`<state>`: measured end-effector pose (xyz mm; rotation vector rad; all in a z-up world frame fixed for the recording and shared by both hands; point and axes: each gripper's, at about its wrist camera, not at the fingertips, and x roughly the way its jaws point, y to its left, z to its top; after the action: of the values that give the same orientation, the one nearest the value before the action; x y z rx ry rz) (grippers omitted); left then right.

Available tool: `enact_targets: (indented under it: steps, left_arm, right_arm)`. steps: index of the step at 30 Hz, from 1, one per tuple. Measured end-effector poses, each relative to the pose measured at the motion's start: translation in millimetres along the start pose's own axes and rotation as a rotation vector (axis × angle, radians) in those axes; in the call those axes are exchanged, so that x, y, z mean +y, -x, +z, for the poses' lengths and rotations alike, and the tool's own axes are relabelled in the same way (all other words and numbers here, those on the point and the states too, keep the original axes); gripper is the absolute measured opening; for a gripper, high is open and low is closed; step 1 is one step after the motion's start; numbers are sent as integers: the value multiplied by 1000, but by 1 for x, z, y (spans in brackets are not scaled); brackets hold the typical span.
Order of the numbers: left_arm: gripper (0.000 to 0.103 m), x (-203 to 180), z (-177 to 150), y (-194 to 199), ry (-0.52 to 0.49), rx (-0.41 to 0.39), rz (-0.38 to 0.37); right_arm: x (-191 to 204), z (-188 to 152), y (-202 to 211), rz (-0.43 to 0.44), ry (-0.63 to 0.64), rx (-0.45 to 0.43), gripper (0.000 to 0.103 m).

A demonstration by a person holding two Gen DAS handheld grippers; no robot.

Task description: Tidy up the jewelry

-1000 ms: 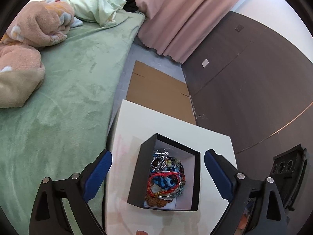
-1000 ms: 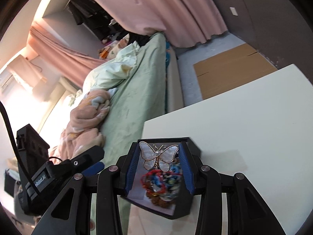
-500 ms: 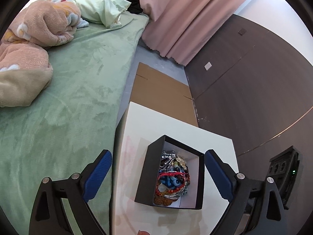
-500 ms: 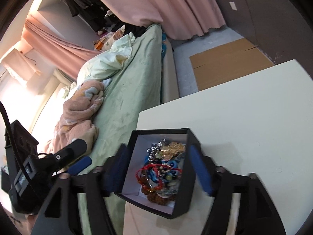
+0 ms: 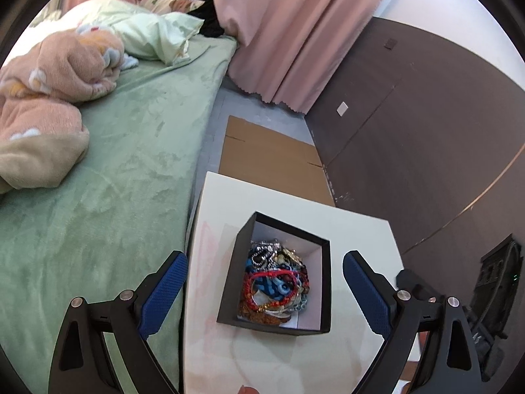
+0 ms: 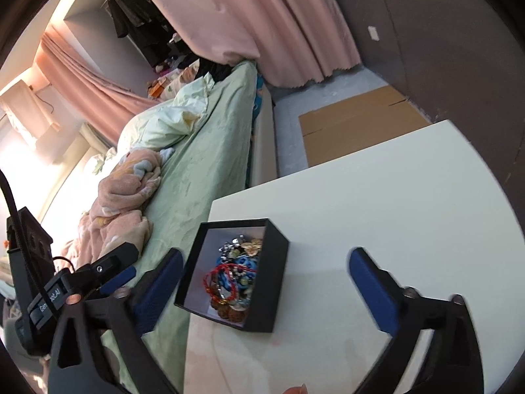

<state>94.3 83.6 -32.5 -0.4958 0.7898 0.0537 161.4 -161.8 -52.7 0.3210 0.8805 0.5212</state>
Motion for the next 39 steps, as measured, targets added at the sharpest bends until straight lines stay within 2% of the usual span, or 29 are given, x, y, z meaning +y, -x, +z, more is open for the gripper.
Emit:
enact_targets:
  steps: [6,14,23,34,39]
  left_arm:
    - [96,-20,-18,7,-95,-14,60]
    - [96,-43,-44,26,-180,-46,39]
    - [96,-53,-58,37,-221,-62,55]
    - [96,-59,-63,68,-254,-127,46]
    - [96,-64,-65,80,-283,-167,60]
  right_arm:
    - [-13,-10,27,-65,15,-37,103]
    - [-24,-28,59,-116,43,-71,103]
    - [-24,-39,80,-110,61,-83,103]
    - [-21,-51,103,-162,106,-64,103]
    - [-17,-53,112,-161,126,-77,103]
